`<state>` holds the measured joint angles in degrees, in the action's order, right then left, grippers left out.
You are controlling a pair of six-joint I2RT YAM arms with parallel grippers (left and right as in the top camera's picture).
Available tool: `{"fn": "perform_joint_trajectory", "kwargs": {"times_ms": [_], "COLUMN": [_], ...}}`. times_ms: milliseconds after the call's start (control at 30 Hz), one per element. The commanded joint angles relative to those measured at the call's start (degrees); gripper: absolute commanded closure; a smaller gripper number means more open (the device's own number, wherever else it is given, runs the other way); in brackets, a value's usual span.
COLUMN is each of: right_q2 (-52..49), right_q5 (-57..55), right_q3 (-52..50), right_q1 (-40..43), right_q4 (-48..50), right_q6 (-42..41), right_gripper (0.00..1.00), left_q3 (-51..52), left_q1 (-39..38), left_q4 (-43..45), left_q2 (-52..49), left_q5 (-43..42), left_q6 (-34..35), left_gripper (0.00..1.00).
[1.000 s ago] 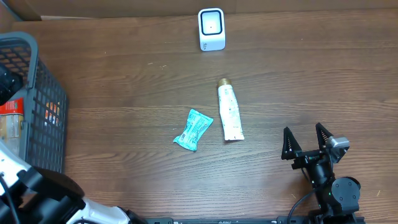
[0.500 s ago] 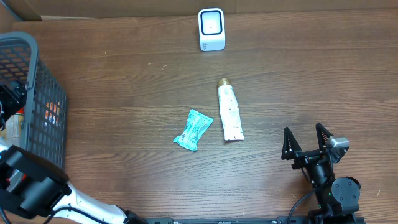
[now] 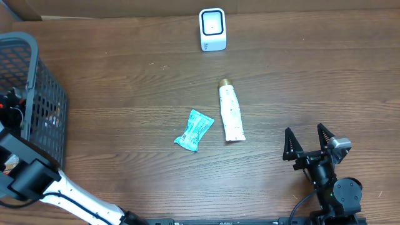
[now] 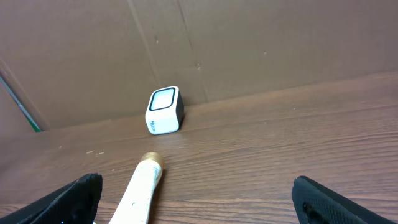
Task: Scan the item barcode
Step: 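Reach the left gripper into the basket toward the orange box, then lift the small orange box out and place it beside the green packet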
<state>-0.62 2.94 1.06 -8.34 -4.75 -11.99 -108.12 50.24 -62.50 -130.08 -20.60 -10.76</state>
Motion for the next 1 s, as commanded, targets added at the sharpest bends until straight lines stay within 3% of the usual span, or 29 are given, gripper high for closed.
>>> {"fn": "perform_joint_trajectory", "kwargs": {"times_ms": [0,67,133,200,300,467,767,967], "right_q2": [0.46,0.46,0.46,0.46,0.46,0.46,0.46,0.46], "right_q5": [-0.35,-0.35,-0.35,-0.35,-0.35,-0.35,-0.35,-0.37], "right_q3": [-0.61,-0.61,-0.61,-0.61,-0.61,-0.61,-0.61,-0.61], "right_q1": [-0.28,-0.28,-0.28,-0.28,-0.28,-0.28,-0.28,-0.28], "right_q4": [0.13,0.15,0.15,0.13,0.13,0.13,0.15,0.15], "right_q6": [0.04,0.07,0.07,0.07,0.04,0.07,0.04,0.07], "right_gripper": [0.0,0.0,0.0,0.0,0.0,0.0,0.0,0.0], "left_q3": [0.07,0.07,0.07,0.02,0.02,-0.61,-11.72,-23.43], "left_q1": [-0.52,-0.72,-0.74,-0.74,-0.7,-0.7,-0.7,-0.74], "left_q4": [-0.37,-0.5,-0.5,-0.5,-0.72,-1.62,-8.57,-12.33], "left_q2": [-2.62,-3.3,-3.34,-3.3,-3.3,-3.28,-1.01,6.56], "left_q5": [-0.87,-0.57,-0.15,0.02,0.28,0.31,-0.74,-6.21], "left_q6": [-1.31,-1.31,-1.27,-1.22,0.13,2.08,9.27,14.71], "left_gripper": [0.08,0.11,0.23,0.39,0.71,0.96,0.96,0.96]}}
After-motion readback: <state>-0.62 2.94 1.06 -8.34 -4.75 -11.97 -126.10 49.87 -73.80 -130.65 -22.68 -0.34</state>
